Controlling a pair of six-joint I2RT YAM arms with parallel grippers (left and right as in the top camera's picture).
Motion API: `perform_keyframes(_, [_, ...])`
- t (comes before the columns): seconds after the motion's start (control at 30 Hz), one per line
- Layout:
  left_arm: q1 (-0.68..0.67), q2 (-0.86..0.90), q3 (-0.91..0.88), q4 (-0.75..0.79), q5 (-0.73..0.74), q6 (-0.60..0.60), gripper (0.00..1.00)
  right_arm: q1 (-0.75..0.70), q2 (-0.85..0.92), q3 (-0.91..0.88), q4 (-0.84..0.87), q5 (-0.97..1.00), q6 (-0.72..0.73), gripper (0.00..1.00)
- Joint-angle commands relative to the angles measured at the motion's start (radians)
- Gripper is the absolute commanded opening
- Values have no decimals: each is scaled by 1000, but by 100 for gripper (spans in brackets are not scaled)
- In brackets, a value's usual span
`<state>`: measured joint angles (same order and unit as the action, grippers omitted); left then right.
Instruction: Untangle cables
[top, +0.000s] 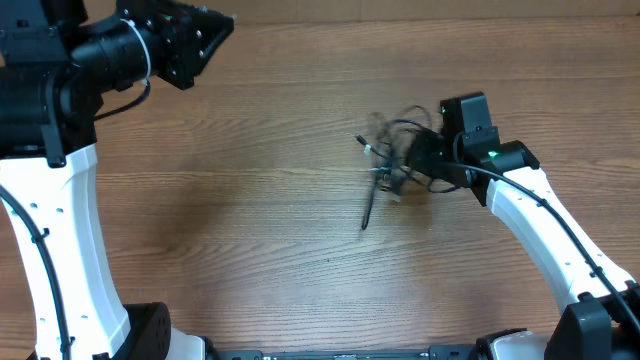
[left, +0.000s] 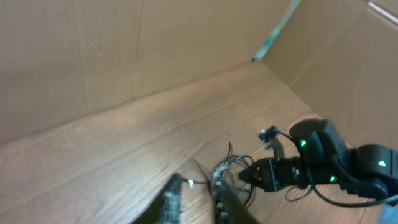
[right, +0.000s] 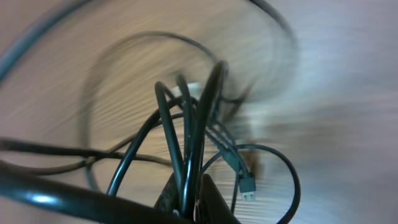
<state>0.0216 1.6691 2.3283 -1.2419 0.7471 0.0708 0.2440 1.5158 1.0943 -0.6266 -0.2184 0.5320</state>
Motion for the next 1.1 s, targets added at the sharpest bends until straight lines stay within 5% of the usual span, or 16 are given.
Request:
perform_keyframes(0.0, [-30, 18, 12, -27, -71, -3, 27, 3, 1, 5, 91, -542, -276, 4])
perform_keyframes(0.23, [-89, 82, 12, -117, -96, 5, 36, 4, 1, 5, 175, -693, -275, 8])
perform_keyframes(0.57, [-247, 219, 12, -270, -93, 167, 69, 3, 1, 5, 193, -692, -271, 8])
perform_keyframes(1.07, [-346, 407, 12, -294, -319, 229, 75, 3, 1, 6, 214, -726, -267, 6])
